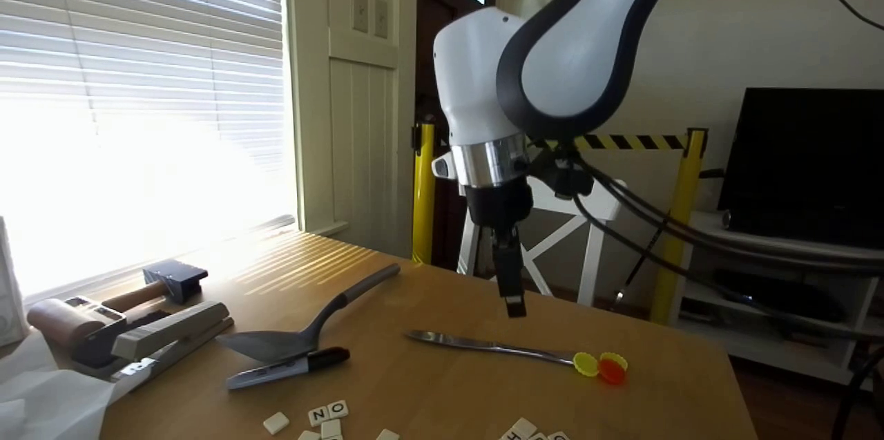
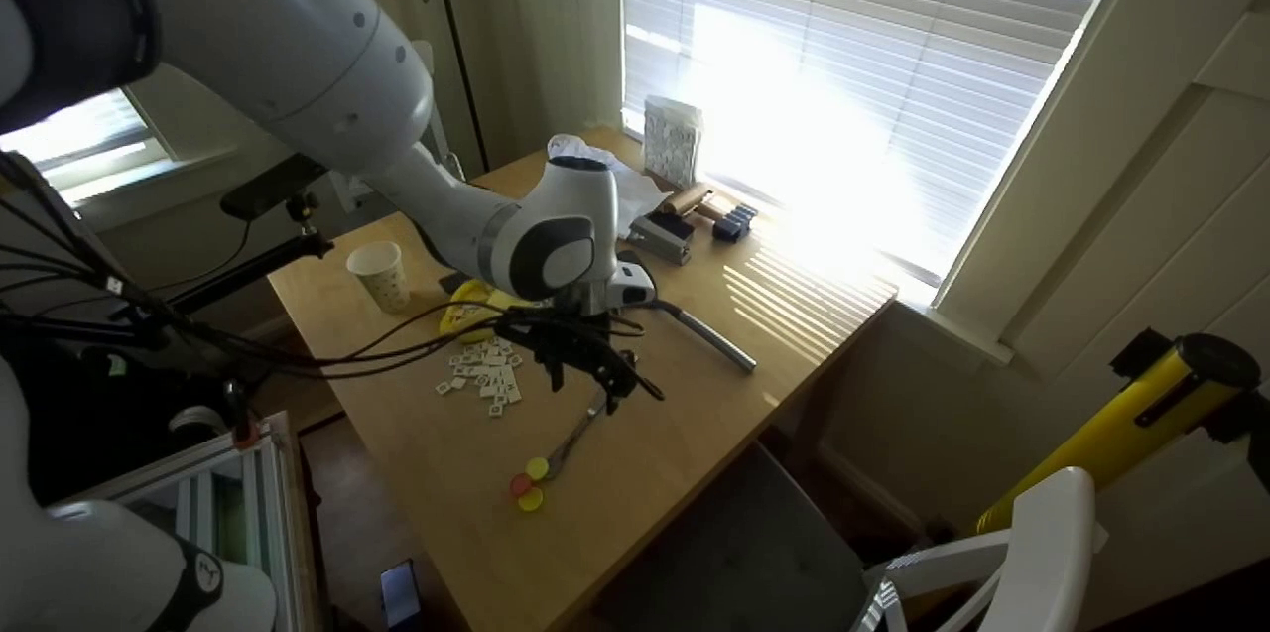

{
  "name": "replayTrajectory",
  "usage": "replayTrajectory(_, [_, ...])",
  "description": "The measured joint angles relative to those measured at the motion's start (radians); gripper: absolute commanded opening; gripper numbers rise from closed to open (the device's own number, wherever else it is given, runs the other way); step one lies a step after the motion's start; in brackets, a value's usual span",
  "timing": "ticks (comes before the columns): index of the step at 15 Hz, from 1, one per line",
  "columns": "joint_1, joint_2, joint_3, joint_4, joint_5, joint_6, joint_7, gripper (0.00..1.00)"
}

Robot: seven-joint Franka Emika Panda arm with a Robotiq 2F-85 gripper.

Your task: Drag the scrabble letters with the butter knife

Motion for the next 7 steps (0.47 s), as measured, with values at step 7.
replayTrajectory(7, [-0.093, -0.257, 0.049, -0.072, 0.179, -0.176, -0.354, 1.00])
